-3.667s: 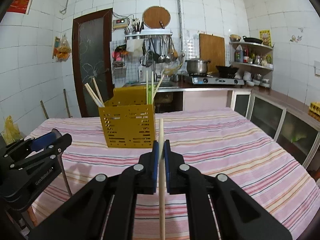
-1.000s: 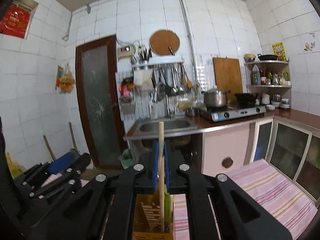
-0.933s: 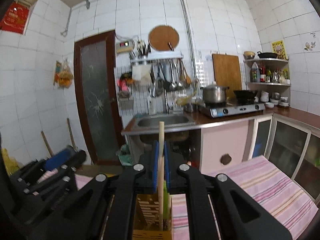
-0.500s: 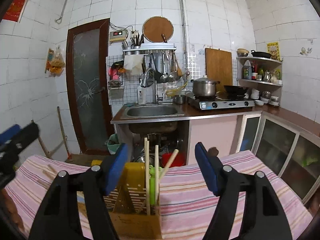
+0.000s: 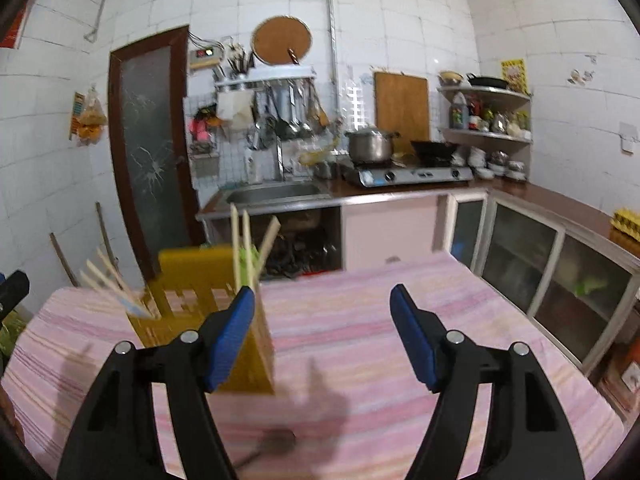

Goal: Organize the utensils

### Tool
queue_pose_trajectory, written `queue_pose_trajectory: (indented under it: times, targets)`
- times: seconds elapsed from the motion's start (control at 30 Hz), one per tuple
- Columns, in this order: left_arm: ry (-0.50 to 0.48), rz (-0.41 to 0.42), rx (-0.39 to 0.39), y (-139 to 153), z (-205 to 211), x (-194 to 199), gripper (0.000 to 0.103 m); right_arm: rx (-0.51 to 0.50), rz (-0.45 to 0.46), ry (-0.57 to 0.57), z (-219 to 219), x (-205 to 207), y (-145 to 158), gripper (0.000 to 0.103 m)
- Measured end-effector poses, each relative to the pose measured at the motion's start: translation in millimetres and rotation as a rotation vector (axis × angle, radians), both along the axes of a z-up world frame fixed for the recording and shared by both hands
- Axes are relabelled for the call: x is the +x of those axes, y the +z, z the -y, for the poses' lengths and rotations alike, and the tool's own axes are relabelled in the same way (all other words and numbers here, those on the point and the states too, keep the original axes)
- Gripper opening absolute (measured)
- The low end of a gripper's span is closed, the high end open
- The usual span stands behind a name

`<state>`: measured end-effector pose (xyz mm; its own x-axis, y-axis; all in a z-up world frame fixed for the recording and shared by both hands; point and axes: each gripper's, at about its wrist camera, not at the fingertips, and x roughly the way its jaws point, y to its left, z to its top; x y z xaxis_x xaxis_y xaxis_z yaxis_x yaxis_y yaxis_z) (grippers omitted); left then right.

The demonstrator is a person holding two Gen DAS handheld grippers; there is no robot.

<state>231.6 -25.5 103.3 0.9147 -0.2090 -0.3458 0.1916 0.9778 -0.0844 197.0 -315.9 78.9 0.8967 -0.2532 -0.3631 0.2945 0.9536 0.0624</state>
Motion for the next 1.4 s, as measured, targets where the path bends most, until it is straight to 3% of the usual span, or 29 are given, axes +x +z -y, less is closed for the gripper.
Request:
queue_pose_trajectory:
  times: [0.13, 0.33, 0.7, 1.07, 1.4]
  targets:
    - [0.008, -0.059, -0.011, -28.4, -12.4, -26.7, 0.098, -0.029, -0.010, 0.006, -14.0, -35.8, -24.2, 0.082]
    - [0.038, -0.055, 0.019, -50.5, -18.4, -85.2, 0.098, -0.039, 0.054, 0.062, -46.1, -99.0, -47.1, 0.099]
    - [0.063, 0.041, 0.029, -76.0, -18.5, -161.8, 0.098, -0.083, 0.086, 0.119, -78.2, -148.1, -74.5, 0.099]
    - [0.090, 0.112, 0.084, -96.5, -14.4, -178.3, 0.098, -0.055, 0.114, 0.107, -74.2, -167.8, -94.6, 0.099]
    - [0.091, 0.133, 0.048, -97.7, -22.1, -182.8, 0.098, -0.071, 0.144, 0.114, -77.8, -173.0, -96.1, 0.099]
